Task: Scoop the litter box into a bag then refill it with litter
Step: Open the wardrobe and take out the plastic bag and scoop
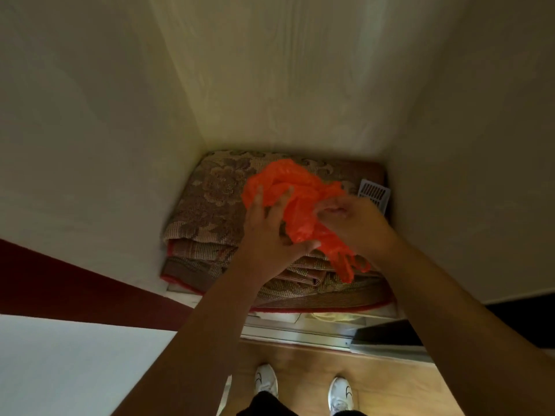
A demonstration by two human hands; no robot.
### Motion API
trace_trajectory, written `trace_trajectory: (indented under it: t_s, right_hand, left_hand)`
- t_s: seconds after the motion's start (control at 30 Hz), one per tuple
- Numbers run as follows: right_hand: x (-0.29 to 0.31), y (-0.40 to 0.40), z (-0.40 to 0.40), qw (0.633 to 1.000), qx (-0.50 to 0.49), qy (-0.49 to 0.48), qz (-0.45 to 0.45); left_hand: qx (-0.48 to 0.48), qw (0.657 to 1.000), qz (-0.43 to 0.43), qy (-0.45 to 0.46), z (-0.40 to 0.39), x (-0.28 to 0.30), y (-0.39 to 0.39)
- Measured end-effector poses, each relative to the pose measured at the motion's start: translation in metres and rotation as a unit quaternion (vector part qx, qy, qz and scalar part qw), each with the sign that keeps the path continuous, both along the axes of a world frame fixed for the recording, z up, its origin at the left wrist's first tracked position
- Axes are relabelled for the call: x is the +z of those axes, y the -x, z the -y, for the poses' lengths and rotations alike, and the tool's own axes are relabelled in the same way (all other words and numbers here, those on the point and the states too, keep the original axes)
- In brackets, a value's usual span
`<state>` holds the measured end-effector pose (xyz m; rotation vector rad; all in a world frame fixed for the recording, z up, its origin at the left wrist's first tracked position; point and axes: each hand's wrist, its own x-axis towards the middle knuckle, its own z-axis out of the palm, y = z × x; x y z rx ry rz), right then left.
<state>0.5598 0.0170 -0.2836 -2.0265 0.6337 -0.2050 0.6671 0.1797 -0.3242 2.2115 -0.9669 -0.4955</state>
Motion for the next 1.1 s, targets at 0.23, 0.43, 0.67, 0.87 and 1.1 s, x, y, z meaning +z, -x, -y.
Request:
trace_trajectory:
  t_s: [0.23, 0.43, 0.67, 0.87, 1.1]
  right_hand:
    - [0.042, 0.024, -0.014, 0.969, -0.021, -0.224, 0.103]
    - [0.051, 0.040, -0.014, 0.988, 0.014, -0.084, 0.131]
    - [0.055, 0.068, -0.017, 0.998, 0.050, -0.038, -0.001]
    - [0.054, 0.063, -0.020, 0.982, 0.008, -0.154, 0.109]
    - [0.058, 0.062, -0.022, 0.954, -0.054, -0.241, 0.170]
  left_hand:
    - [-0.026, 0.995, 0.016, 0.096, 0.012, 0.048, 0.024]
    - [-0.014, 0.991, 0.087, 0.096, 0.011, 0.071, 0.028]
    - [0.125, 0.979, 0.077, 0.142, 0.007, 0.095, 0.035]
    - [0.068, 0.989, 0.015, 0.128, 0.001, 0.102, 0.050]
    - [-0.040, 0.987, 0.144, 0.059, -0.013, 0.103, 0.067]
